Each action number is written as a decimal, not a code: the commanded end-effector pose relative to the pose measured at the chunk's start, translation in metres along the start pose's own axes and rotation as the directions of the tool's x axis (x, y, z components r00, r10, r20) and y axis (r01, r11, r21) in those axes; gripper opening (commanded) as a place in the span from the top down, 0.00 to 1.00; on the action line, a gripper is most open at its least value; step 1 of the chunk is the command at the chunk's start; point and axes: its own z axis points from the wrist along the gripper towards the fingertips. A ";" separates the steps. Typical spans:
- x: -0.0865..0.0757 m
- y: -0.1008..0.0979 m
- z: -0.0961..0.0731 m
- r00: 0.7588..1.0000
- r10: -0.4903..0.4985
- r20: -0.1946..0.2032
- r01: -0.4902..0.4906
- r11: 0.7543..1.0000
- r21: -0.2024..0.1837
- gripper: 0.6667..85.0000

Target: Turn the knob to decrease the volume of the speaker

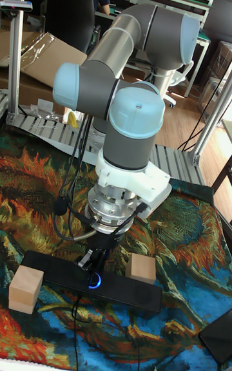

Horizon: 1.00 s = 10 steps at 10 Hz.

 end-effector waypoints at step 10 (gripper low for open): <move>-0.005 -0.007 -0.001 0.884 -0.468 0.004 0.467 0.883 0.042 0.48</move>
